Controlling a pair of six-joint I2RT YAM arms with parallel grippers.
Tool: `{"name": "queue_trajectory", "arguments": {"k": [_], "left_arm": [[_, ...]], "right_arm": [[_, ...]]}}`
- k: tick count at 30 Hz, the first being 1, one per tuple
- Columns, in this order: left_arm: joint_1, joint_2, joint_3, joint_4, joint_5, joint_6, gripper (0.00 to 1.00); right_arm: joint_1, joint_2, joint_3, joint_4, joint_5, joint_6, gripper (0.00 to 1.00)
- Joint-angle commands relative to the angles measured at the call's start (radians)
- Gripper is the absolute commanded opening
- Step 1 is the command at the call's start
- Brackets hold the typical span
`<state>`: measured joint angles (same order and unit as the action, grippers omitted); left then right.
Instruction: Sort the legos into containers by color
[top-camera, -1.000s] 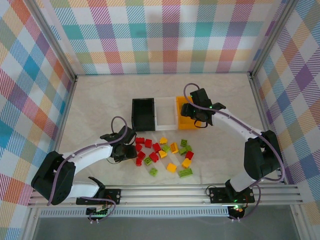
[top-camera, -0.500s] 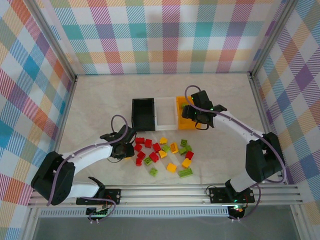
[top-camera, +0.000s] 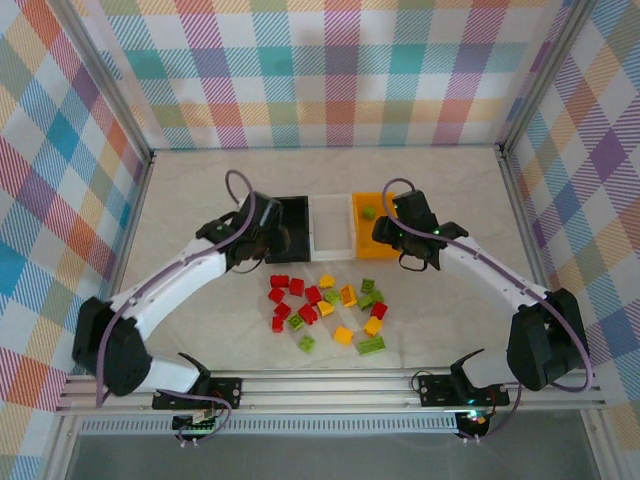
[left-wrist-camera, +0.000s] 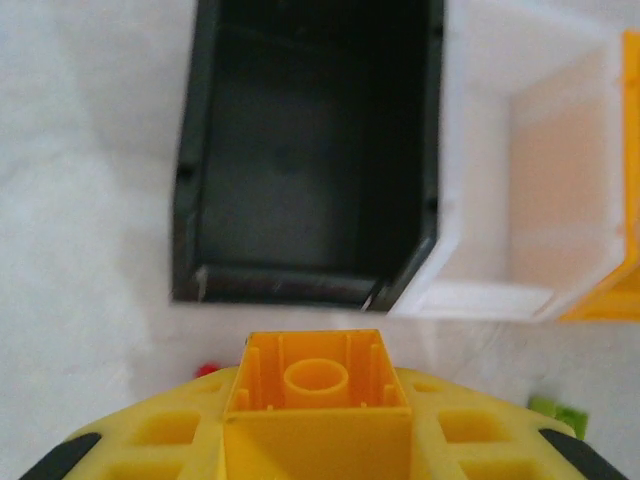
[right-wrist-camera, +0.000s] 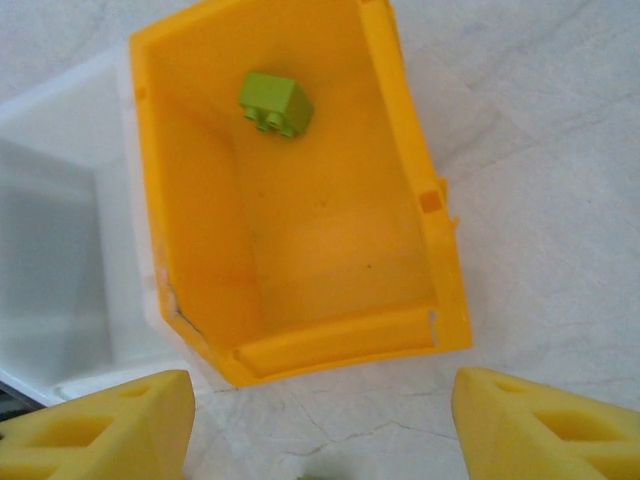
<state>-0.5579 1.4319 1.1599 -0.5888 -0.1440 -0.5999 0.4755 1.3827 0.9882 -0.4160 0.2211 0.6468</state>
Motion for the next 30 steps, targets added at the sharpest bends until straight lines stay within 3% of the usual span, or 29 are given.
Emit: {"name": "queue_trajectory", "arguments": {"k": [1, 9, 16, 23, 30], "left_arm": [[0.036, 0.135, 0.097, 0.031, -0.011, 0.042, 0.20], [0.096, 0.418, 0.326, 0.001, -0.032, 0.072, 0.19], [0.119, 0.519, 0.400, -0.043, -0.031, 0.070, 0.22], [0.126, 0.516, 0.447, -0.048, -0.002, 0.060, 0.48], [0.097, 0.324, 0.387, 0.003, 0.085, 0.042, 0.80]], "right_arm": [[0.003, -0.045, -0.023, -0.026, 0.021, 0.017, 0.70], [0.003, -0.102, -0.067, -0.044, -0.001, 0.020, 0.70], [0.003, -0.120, -0.118, -0.083, -0.124, 0.031, 0.70], [0.019, -0.124, -0.172, -0.130, -0.289, 0.073, 0.71], [0.092, -0.073, -0.225, -0.162, -0.351, 0.146, 0.71]]}}
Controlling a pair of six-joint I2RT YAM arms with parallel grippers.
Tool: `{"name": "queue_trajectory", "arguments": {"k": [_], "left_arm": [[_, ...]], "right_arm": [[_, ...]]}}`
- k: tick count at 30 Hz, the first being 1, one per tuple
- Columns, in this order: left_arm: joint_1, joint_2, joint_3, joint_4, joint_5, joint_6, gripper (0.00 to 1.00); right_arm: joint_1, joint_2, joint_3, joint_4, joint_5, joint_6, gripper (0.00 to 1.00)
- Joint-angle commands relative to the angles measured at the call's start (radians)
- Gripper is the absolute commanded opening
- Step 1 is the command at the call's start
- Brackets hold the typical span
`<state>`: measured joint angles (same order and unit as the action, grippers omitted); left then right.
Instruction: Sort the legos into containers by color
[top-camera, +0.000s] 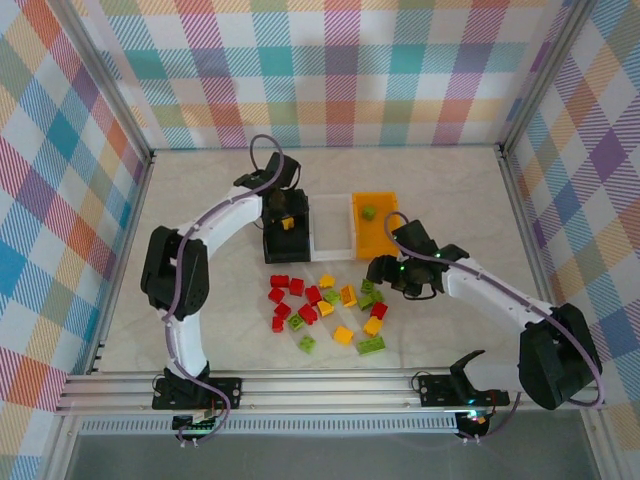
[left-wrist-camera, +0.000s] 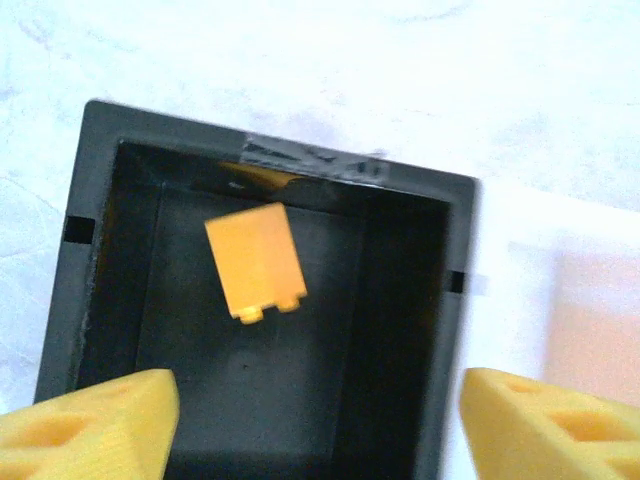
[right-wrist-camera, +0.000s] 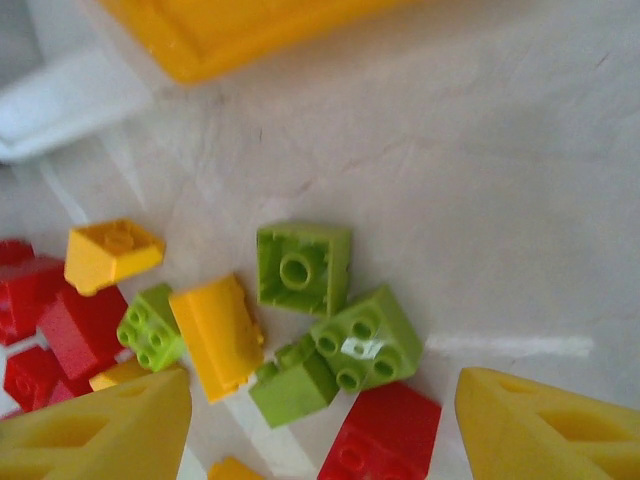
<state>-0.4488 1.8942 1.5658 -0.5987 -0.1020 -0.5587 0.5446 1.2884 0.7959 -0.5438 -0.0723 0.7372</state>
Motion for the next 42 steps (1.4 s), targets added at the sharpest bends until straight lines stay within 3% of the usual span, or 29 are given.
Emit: {"name": "queue_trajectory", "arguments": {"k": [1, 5, 6, 11, 16, 27, 35, 42], "left_arm": [[-0.021, -0.178, -0.044, 0.021, 0.052, 0.000, 0.83], [-0.062, -0.327, -0.167, 0.037, 0.071, -0.001, 0.91], [-0.071, -0.367, -0.207, 0.037, 0.069, -0.005, 0.99], [-0.083, -0.536, -0.396, 0.044, 0.063, -0.036, 1.00], [-0.083, -0.672, -0.541, 0.039, 0.040, -0.079, 1.00], [-0.081, -0.788, -0.636, -0.024, -0.029, -0.078, 1.00], [-0.082, -0.829, -0.666, -0.067, -0.074, -0.051, 1.00], [-0.082, -0.912, -0.750, -0.042, -0.060, -0.063, 1.00]], "right_arm": [[0.035, 0.029, -0.042, -0.029, -0.063, 0.067, 0.70], [0.084, 0.066, -0.052, -0.035, -0.059, 0.086, 0.70], [0.095, 0.080, -0.049, -0.044, -0.049, 0.089, 0.70], [0.117, 0.116, -0.060, -0.049, -0.008, 0.104, 0.67], [0.120, 0.118, -0.065, -0.068, 0.031, 0.108, 0.55], [0.119, 0.097, -0.039, -0.108, 0.092, 0.077, 0.36], [0.118, 0.013, 0.189, -0.170, 0.130, -0.077, 0.30], [0.113, 0.275, 0.488, -0.052, 0.119, -0.168, 0.31]]}}
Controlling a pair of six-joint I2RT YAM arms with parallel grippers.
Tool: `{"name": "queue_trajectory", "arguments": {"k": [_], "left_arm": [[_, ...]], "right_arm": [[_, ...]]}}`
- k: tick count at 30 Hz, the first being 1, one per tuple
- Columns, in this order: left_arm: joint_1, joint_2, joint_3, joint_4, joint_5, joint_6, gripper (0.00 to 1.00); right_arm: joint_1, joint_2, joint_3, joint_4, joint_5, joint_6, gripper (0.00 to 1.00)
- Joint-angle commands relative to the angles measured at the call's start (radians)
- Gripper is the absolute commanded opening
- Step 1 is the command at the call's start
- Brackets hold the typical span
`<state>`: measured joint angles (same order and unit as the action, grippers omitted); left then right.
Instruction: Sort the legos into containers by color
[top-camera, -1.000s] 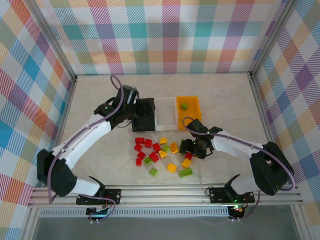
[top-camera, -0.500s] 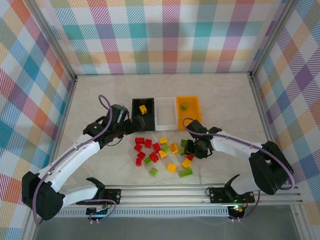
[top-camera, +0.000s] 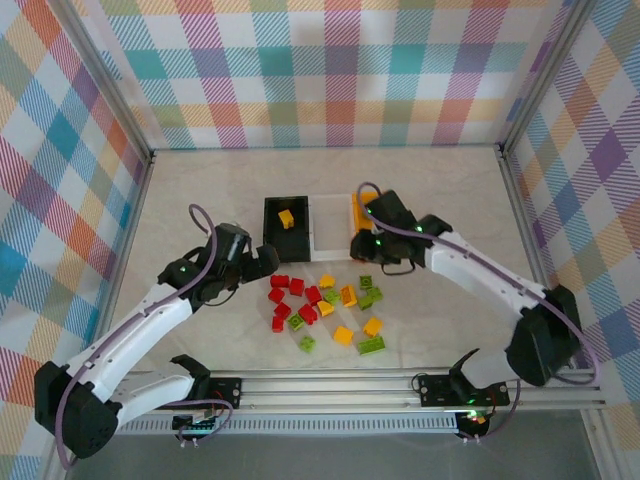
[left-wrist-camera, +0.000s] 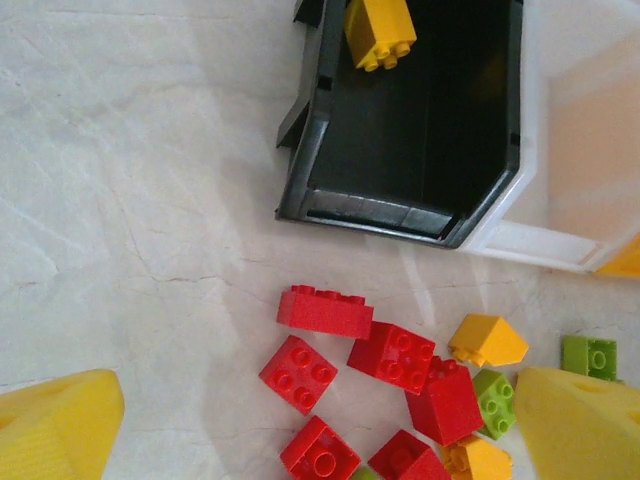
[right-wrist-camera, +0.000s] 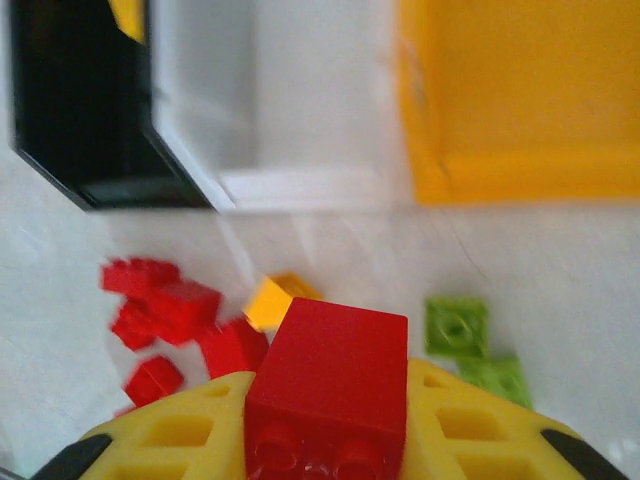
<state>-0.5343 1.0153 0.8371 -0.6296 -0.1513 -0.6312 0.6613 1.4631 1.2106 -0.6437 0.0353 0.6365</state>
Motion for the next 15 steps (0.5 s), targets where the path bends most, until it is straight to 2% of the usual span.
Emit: {"name": "queue_trajectory", "arguments": {"k": [1, 9, 10, 12, 15], "left_arm": [[0.003, -0.042, -0.030, -0.014, -0.011, 0.010, 1.00], [0.003, -0.157, -0.113, -0.004, -0.042, -0.007, 1.00], [0.003, -0.166, -0.113, -0.016, -0.046, -0.007, 1.00], [0.003, -0.172, -0.110, -0.033, -0.043, 0.004, 1.00], [0.004, -0.183, -0.116, -0.034, -0.040, 0.019, 1.00]], "right_arm": [[-0.008, 0.153, 0.121, 0.065, 0.011, -0.076, 0.32], [-0.027, 0.498, 0.467, 0.037, 0.047, -0.098, 0.39], [-0.028, 0.520, 0.489, 0.027, 0.050, -0.098, 0.43], [-0.028, 0.533, 0.513, 0.017, 0.051, -0.097, 0.59], [-0.028, 0.485, 0.480, 0.020, 0.045, -0.093, 0.66]]}}
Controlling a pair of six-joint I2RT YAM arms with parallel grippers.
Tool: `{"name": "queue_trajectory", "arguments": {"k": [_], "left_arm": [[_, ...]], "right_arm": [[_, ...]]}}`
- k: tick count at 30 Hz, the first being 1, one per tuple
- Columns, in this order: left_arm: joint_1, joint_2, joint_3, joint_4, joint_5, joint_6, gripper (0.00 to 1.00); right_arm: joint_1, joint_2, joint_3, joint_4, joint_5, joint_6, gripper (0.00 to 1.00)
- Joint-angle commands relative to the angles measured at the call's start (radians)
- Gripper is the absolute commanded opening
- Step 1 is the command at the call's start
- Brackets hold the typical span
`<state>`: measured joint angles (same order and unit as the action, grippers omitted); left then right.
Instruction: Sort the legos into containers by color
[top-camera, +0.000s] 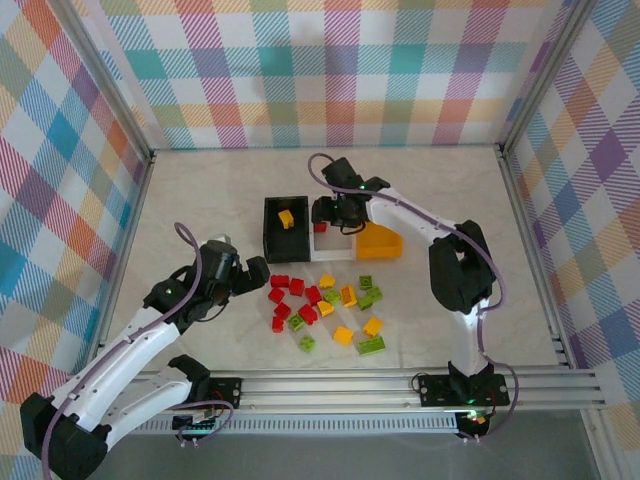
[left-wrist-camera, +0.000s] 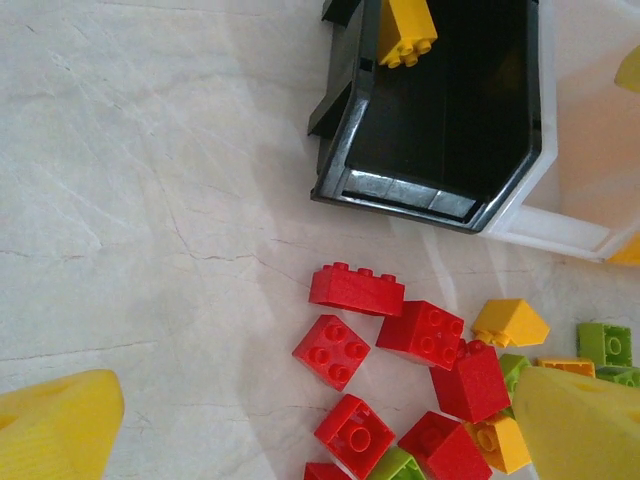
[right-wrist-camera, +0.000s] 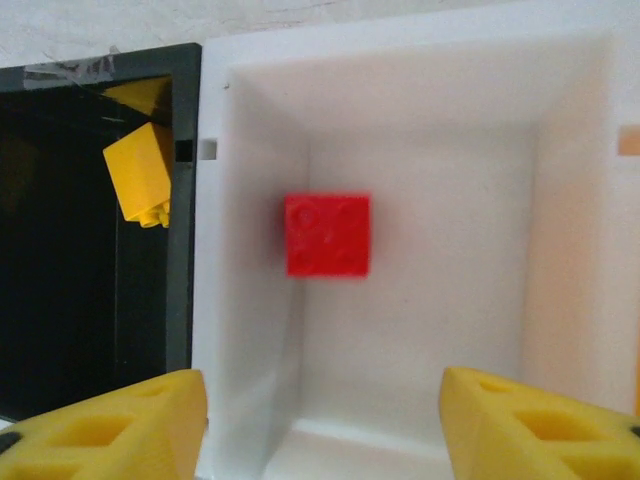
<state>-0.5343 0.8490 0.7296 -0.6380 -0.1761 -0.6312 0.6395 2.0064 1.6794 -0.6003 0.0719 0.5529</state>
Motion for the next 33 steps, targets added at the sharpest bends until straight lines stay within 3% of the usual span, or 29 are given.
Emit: {"name": "queue_trajectory", "arguments": {"k": [1, 10, 15, 20, 27, 33], "left_arm": [[0.004, -0.023, -0.012, -0.020, -0.013, 0.022, 1.00], [0.005, -0.030, -0.024, -0.017, -0.045, 0.023, 1.00], [0.005, -0.006, -0.042, -0.004, -0.039, 0.005, 1.00], [0.007, 0.022, -0.034, -0.008, -0.043, 0.001, 1.00], [0.011, 0.024, -0.046, -0.009, -0.046, -0.005, 1.00], [0.016, 0.035, -0.052, -0.001, -0.045, -0.008, 1.00]], "right_arm": [[-0.006, -0.092, -0.018, -0.016, 0.006, -0.007, 0.67], [-0.001, -0.462, -0.510, -0.051, -0.012, 0.051, 0.71], [0.008, -0.555, -0.729, -0.019, -0.074, 0.050, 0.71], [0.026, -0.511, -0.760, -0.016, -0.108, 0.031, 0.72], [0.026, -0.520, -0.800, 0.043, -0.042, 0.078, 0.71], [0.026, -0.445, -0.728, 0.070, 0.003, 0.057, 0.71]]}}
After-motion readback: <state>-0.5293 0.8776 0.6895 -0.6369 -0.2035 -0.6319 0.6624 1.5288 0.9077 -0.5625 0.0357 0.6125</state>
